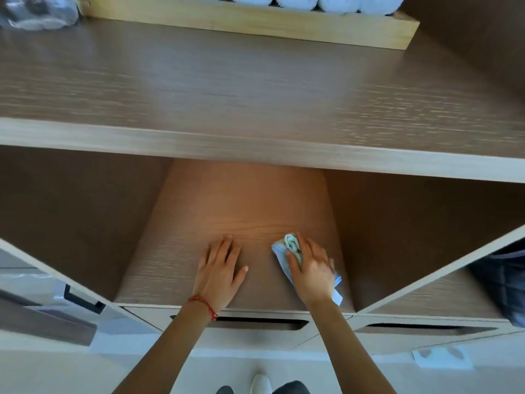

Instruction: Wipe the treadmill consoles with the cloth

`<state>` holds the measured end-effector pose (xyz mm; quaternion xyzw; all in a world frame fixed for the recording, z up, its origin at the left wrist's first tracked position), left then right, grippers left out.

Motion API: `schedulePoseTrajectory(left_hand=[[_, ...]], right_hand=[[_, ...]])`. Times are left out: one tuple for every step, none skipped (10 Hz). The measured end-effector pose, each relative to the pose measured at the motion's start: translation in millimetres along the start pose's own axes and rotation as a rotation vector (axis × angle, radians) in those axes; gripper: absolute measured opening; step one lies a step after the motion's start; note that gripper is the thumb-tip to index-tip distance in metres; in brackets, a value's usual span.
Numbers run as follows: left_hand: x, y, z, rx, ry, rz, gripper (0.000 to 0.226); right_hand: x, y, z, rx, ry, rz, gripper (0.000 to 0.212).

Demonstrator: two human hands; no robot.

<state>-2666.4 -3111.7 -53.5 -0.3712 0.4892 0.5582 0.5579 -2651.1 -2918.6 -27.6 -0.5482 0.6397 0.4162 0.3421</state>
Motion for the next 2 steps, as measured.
schedulePoseTrajectory(left_hand=[[1.3, -3.1, -1.0, 0.053, 0.016, 0.056, 0.056], [-1.0, -6.6, -0.3, 0.067, -0.006, 0.083, 0.056]], right_hand=[[0.1, -2.0, 0.7, -0.009, 0.014, -0.022, 0.074], [-4.0, -2.7, -1.9, 0.008, 0.062, -0.003, 0.076]])
Point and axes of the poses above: each hand's wrist, its own y-axis towards the middle knuckle, its own x-axis out of the palm, z = x × y, the point moved 8 cm from there along y, towards the middle knuckle, and after that the axes turned 9 degrees about -x, right-handed, at the moved point
